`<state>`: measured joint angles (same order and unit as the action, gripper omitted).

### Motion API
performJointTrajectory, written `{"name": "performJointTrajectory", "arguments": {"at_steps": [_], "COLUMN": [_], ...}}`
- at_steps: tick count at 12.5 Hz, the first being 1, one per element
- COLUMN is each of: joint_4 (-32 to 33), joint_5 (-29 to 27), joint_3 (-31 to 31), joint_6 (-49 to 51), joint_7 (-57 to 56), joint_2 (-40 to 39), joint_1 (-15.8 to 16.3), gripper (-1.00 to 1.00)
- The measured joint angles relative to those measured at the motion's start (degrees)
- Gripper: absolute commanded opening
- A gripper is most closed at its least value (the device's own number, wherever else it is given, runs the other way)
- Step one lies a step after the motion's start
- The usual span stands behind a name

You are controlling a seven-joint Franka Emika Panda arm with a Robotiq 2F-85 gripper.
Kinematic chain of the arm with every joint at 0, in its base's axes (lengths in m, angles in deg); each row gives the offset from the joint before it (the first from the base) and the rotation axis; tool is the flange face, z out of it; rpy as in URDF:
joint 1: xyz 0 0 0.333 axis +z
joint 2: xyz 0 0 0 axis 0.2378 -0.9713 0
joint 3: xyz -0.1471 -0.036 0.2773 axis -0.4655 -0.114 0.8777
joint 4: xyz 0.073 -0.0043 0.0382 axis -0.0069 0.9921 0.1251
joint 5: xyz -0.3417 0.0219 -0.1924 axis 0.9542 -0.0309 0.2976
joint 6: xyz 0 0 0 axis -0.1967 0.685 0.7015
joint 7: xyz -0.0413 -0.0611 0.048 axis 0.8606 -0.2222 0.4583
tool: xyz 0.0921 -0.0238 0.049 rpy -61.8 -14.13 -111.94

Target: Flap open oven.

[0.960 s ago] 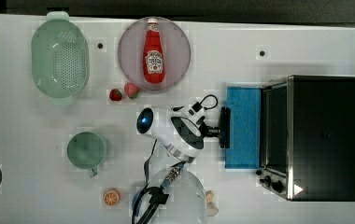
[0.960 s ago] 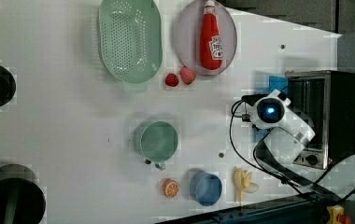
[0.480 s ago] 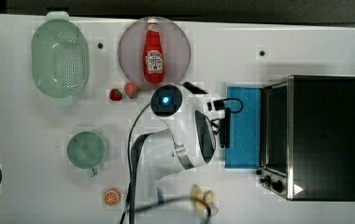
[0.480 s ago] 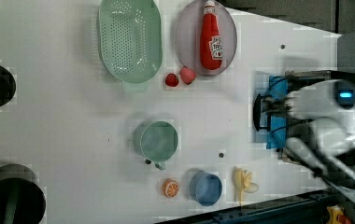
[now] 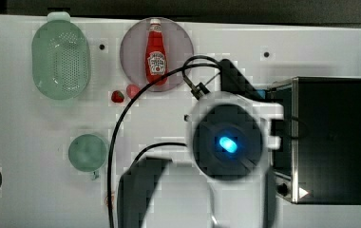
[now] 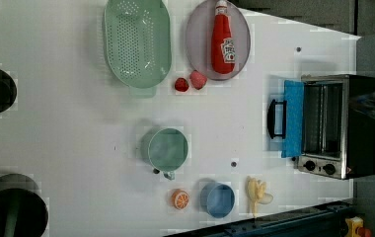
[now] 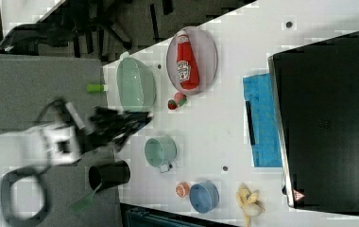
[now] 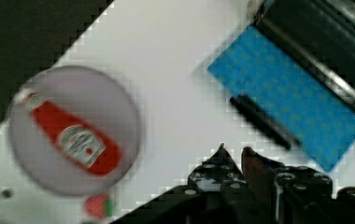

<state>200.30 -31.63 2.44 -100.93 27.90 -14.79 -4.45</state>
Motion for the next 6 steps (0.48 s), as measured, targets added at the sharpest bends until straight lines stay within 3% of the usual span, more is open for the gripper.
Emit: {"name": "performJointTrajectory", "arguments": {"at_steps": [3, 6], "joint_4": [-5.93, -10.07], "joint_5": [-1.38, -2.23], "joint_3": [-0.55, -0.64], "joint_6": [13.25, 16.63], "joint_7": [0.06, 0.17], "joint_2": [5.36, 4.88], "joint_1": [-0.30, -1.01], "gripper": [-0.65, -0.65]}}
